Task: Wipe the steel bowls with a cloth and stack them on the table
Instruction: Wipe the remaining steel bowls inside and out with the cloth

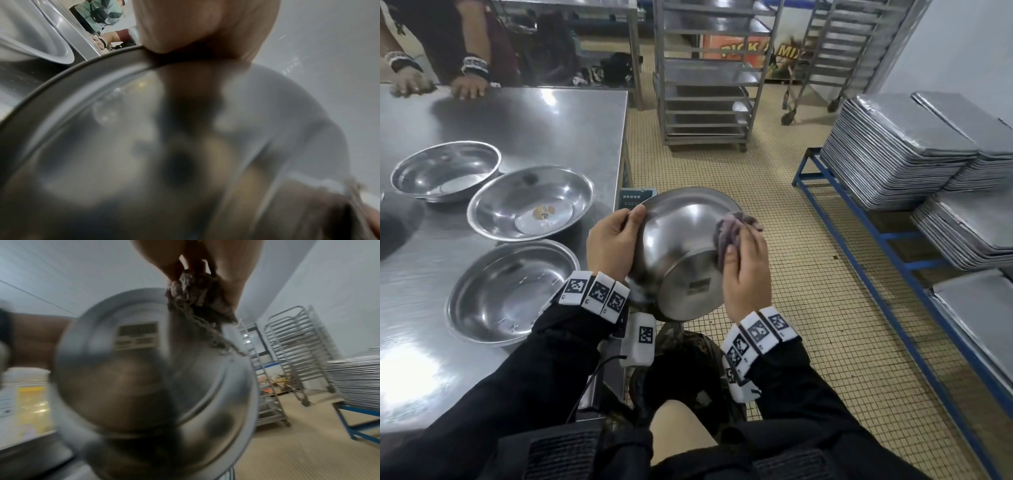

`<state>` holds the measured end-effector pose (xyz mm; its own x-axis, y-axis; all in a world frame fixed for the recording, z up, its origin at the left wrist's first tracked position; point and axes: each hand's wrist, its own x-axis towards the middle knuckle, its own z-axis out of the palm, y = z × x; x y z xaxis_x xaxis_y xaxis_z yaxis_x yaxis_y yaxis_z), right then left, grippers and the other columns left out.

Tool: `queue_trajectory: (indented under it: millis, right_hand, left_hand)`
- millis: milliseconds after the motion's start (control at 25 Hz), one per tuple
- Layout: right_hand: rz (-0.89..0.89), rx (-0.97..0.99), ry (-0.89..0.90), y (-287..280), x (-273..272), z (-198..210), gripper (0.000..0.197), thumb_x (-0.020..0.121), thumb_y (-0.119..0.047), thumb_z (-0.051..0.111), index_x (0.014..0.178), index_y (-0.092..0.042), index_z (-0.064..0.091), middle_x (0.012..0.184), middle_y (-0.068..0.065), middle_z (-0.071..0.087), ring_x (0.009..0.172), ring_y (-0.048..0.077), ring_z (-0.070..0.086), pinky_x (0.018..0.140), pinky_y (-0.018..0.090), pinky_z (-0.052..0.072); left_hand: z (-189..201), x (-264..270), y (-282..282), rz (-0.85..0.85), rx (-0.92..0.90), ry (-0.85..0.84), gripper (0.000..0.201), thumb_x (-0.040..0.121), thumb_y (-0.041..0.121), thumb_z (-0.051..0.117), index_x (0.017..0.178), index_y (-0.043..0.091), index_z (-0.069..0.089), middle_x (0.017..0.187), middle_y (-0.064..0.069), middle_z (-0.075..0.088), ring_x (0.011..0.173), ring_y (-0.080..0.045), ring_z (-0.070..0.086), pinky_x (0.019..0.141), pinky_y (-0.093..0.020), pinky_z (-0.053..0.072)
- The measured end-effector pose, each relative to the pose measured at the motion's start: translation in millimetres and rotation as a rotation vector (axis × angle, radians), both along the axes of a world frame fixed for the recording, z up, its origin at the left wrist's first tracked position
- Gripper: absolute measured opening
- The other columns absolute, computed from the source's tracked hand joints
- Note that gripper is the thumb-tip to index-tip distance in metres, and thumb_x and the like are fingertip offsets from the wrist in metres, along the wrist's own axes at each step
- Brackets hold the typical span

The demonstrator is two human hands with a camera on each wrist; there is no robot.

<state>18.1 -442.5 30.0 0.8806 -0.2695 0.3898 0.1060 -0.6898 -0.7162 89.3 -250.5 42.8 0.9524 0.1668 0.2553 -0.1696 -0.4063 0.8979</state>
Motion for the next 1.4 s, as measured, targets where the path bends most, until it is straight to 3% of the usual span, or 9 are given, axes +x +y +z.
queue_trajectory:
  millis: [120, 240, 480, 680, 840, 920, 1120, 1240, 1400]
  right_hand:
    - [0.13, -0.239, -0.155, 25, 5, 6, 0.045, 0.096, -0.029, 0.038, 0.137, -0.012, 0.044, 0.14, 0.009, 0.04, 0.133, 0.026, 0.033, 0.11, 0.04, 0.031]
    - [0.117, -0.321, -0.182, 28, 23, 19, 0.042, 0.094, -0.029, 0.038, 0.129, -0.01, 0.052, 0.133, 0.008, 0.048, 0.128, 0.025, 0.038, 0.11, 0.04, 0.032]
    - [-0.087, 0.17, 0.196, -13, 32, 26, 0.032, 0.101, -0.024, 0.032, 0.115, -0.006, 0.055, 0.107, -0.002, 0.049, 0.097, 0.01, 0.047, 0.074, 0.012, 0.038]
    - [-0.219, 0.503, 0.573, -52, 25, -9, 0.047, 0.095, -0.046, 0.035, 0.099, -0.007, 0.061, 0.095, 0.01, 0.064, 0.094, 0.027, 0.059, 0.084, 0.039, 0.048]
    - [-0.149, 1.227, 0.716, -74, 23, 4, 0.079, 0.087, -0.069, 0.035, 0.106, 0.004, 0.061, 0.105, 0.026, 0.066, 0.102, 0.039, 0.061, 0.094, 0.053, 0.047]
    - [-0.111, 1.07, 0.781, -80, 21, 16, 0.055, 0.087, -0.046, 0.055, 0.11, 0.004, 0.059, 0.105, 0.026, 0.065, 0.099, 0.037, 0.063, 0.09, 0.051, 0.05]
    - [-0.212, 0.568, 0.778, -67, 20, 15, 0.031, 0.085, -0.008, 0.054, 0.114, -0.002, 0.045, 0.096, 0.011, 0.058, 0.072, 0.018, 0.059, 0.058, 0.026, 0.05]
    - [-0.299, 0.537, 0.553, -55, 16, 14, 0.027, 0.091, -0.007, 0.048, 0.116, -0.006, 0.038, 0.097, 0.008, 0.053, 0.065, 0.011, 0.052, 0.048, 0.019, 0.038]
    - [-0.326, 0.471, 0.36, -43, 16, 13, 0.02, 0.092, -0.006, 0.045, 0.11, -0.006, 0.037, 0.093, 0.01, 0.055, 0.062, 0.012, 0.055, 0.044, 0.017, 0.038]
  left_hand:
    - [-1, 2, -1, 0.019, 0.013, -0.012, 0.054, 0.091, 0.053, 0.05, 0.076, 0.004, 0.066, 0.065, -0.013, 0.061, 0.061, -0.027, 0.051, 0.064, -0.044, 0.046]
    - [0, 0, -3, -0.028, 0.004, -0.024, 0.056, 0.09, 0.054, 0.05, 0.082, 0.002, 0.068, 0.072, -0.017, 0.066, 0.066, -0.031, 0.058, 0.068, -0.047, 0.049]
    - [-5, -2, 2, -0.09, -0.049, 0.019, 0.059, 0.088, 0.058, 0.049, 0.079, 0.001, 0.064, 0.072, -0.021, 0.061, 0.063, -0.019, 0.051, 0.064, -0.039, 0.045]
    - [0, -2, 1, -0.22, -0.167, 0.071, 0.029, 0.098, 0.03, 0.053, 0.079, 0.016, 0.07, 0.077, -0.01, 0.068, 0.074, -0.011, 0.057, 0.073, -0.031, 0.046]
    - [-2, -9, -2, -0.361, -0.171, 0.17, 0.054, 0.08, 0.073, 0.048, 0.053, 0.027, 0.06, 0.057, 0.006, 0.059, 0.056, -0.008, 0.056, 0.06, -0.024, 0.047]
    - [-4, -7, -4, -0.323, -0.189, 0.17, 0.056, 0.068, 0.079, 0.055, 0.053, 0.025, 0.061, 0.071, 0.008, 0.059, 0.073, -0.013, 0.058, 0.07, -0.024, 0.046]
    - [0, -7, -12, -0.27, -0.073, 0.081, 0.007, 0.072, 0.03, 0.059, 0.078, 0.033, 0.056, 0.113, 0.014, 0.044, 0.113, -0.015, 0.039, 0.102, -0.048, 0.04]
    - [4, -10, -20, -0.277, -0.318, 0.153, 0.051, 0.075, 0.007, 0.058, 0.107, 0.04, 0.035, 0.121, -0.005, 0.042, 0.107, -0.034, 0.055, 0.09, -0.047, 0.054]
    - [3, -20, -18, -0.329, -0.375, 0.373, 0.054, 0.088, 0.009, 0.06, 0.128, 0.032, 0.033, 0.115, -0.009, 0.059, 0.097, -0.024, 0.065, 0.087, -0.04, 0.055]
